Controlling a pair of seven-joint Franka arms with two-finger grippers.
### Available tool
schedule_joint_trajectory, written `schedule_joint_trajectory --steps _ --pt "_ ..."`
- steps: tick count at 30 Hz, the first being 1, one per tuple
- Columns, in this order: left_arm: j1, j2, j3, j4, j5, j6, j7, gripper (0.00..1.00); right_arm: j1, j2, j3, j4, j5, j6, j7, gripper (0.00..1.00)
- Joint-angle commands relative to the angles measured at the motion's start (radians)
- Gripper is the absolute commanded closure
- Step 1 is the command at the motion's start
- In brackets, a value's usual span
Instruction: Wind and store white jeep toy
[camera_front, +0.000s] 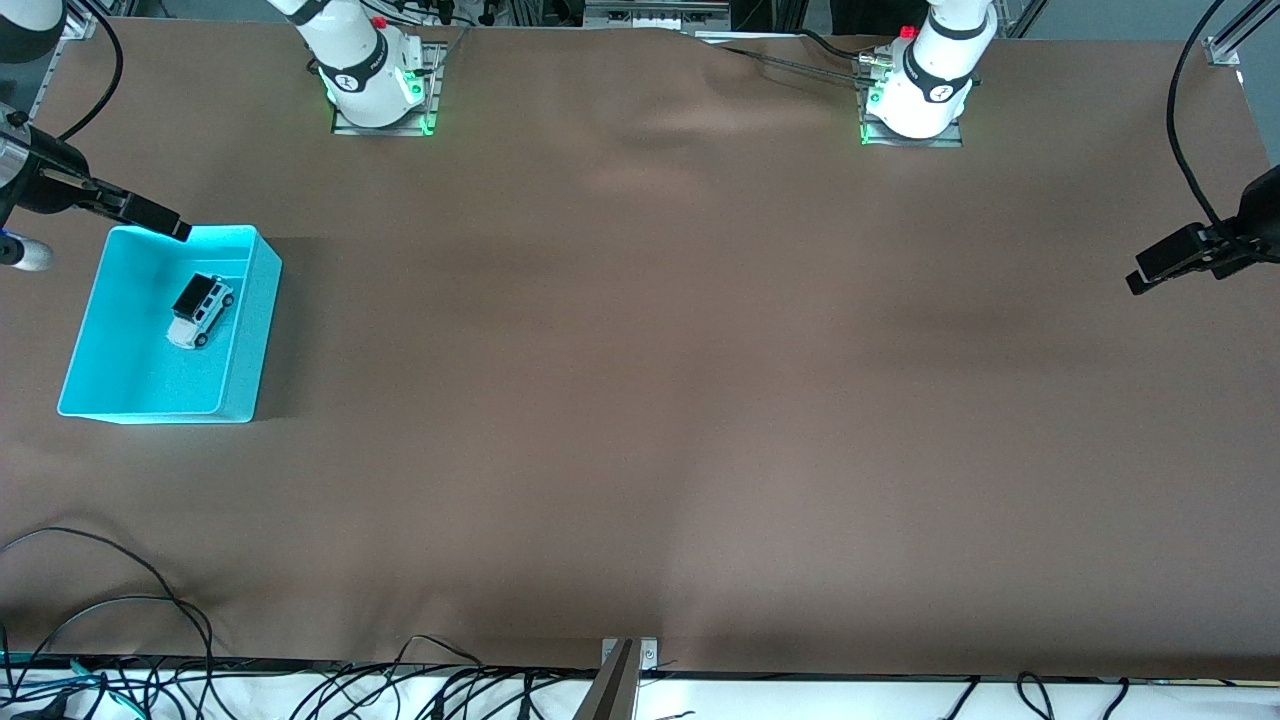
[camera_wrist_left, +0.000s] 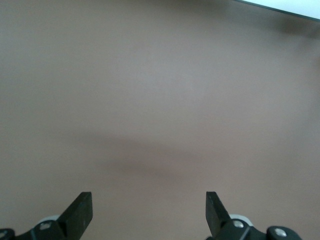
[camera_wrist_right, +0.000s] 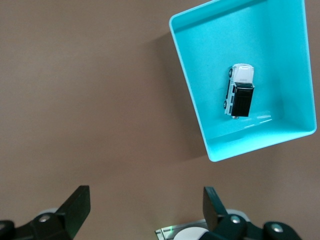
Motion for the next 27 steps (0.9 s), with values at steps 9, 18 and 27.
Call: schedule_joint_trajectory --steps 9,18,27 --pt "0.009 0.031 -0.001 0.015 0.013 -0.005 0.011 0.00 -0.002 0.109 0.082 0.220 0.015 -0.125 0.005 0.00" --pt "0.095 0.051 -0.004 0.039 -0.091 0.001 0.014 0.00 -0.008 0.109 0.128 0.220 -0.029 -0.111 -0.033 0.00" --pt "0.101 0.051 -0.006 0.047 -0.087 0.007 0.016 0.00 -0.040 0.108 0.128 0.220 -0.028 -0.116 -0.132 0.00"
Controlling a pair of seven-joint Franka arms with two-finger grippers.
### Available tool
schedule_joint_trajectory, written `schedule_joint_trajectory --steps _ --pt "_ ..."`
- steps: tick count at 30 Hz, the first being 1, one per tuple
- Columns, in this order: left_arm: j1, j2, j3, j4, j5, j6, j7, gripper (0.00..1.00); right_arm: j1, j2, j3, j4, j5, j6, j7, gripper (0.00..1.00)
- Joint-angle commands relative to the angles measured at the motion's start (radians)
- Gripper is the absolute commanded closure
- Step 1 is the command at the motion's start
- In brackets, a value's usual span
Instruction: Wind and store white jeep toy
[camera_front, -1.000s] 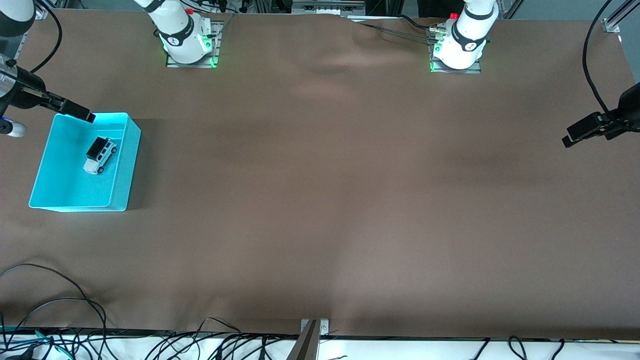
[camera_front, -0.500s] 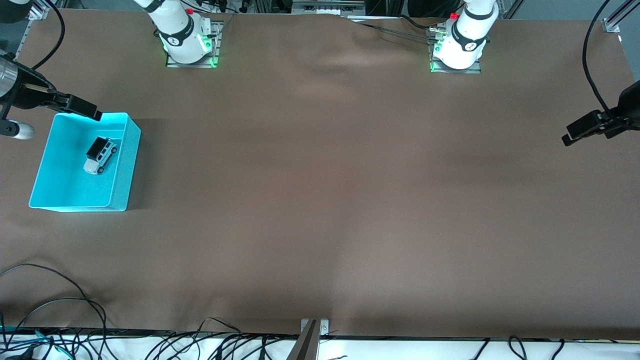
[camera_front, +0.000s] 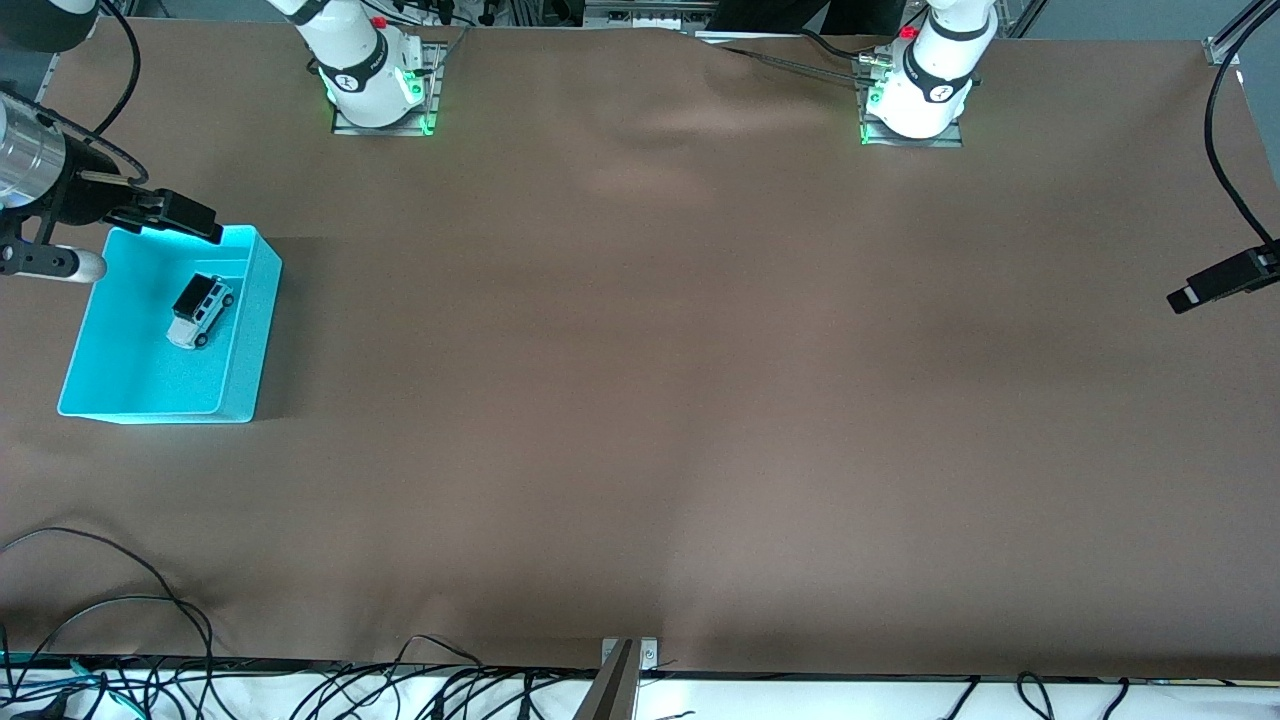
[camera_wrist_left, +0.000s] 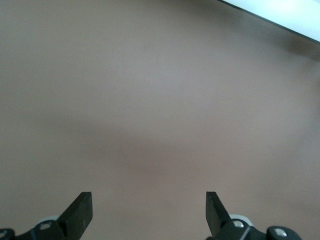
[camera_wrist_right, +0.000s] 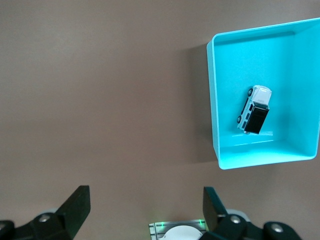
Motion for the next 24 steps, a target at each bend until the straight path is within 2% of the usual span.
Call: schedule_joint_trajectory --steps 1,6,16,24 --pt "0.001 0.001 -0.009 0.019 -0.022 -0.003 0.013 0.00 -0.029 0.008 0.008 0.032 -0.013 -0.019 -0.067 0.00" --pt "-0.003 0.002 -0.009 0.019 -0.027 0.010 0.013 0.00 -0.034 0.007 0.004 0.031 -0.014 -0.013 -0.086 0.00" --pt "-0.006 -0.005 -0.029 0.021 -0.030 0.024 0.011 0.00 -0.034 -0.007 -0.054 0.032 -0.004 -0.027 -0.162 0.00" --pt "-0.006 -0.010 -0.029 0.021 -0.033 0.020 0.011 0.00 -0.034 -0.015 -0.051 0.032 -0.007 -0.027 -0.168 0.00"
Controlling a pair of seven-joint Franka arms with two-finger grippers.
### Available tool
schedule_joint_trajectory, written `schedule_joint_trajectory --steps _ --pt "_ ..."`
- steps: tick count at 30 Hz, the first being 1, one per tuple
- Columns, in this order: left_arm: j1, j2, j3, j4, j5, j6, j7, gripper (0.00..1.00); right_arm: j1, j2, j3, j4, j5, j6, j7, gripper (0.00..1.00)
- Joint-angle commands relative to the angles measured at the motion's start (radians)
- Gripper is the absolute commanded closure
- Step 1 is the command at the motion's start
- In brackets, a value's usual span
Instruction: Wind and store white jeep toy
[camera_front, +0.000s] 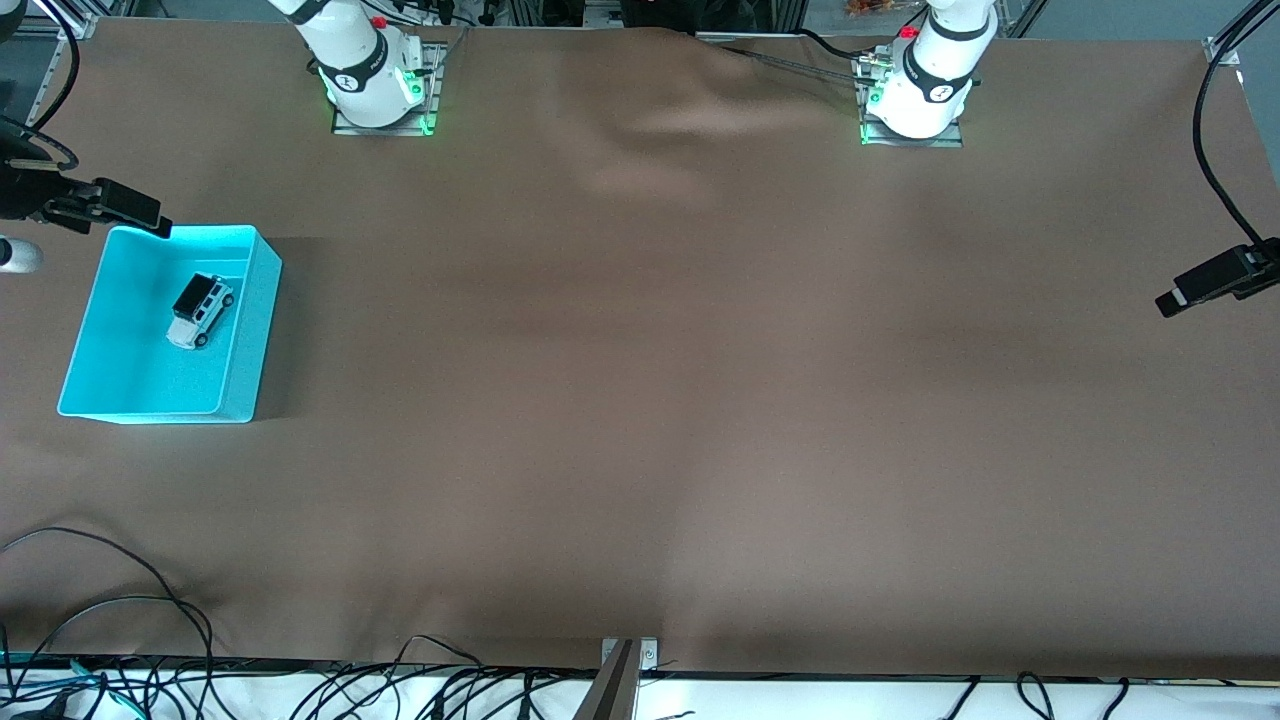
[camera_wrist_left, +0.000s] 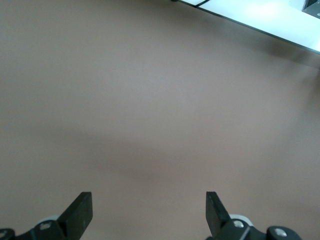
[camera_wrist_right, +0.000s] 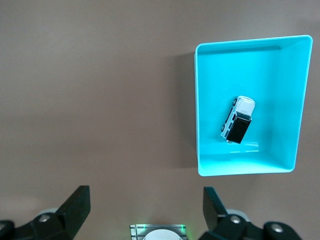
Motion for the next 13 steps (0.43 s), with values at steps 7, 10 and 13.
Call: schedule_joint_trajectory --steps 7,10,13 --pt "0.011 -0.003 0.010 0.012 -0.033 -0.004 0.007 0.00 -0.003 -0.007 0.010 0.021 -0.005 -0.025 -0.020 0.00" --pt "0.013 -0.005 0.014 0.013 -0.049 -0.004 0.004 0.00 -0.002 -0.007 0.010 0.021 -0.005 -0.025 -0.019 0.00" --pt "0.013 -0.006 0.017 0.013 -0.069 -0.004 -0.001 0.00 0.000 -0.007 0.012 0.021 -0.003 -0.025 -0.014 0.00"
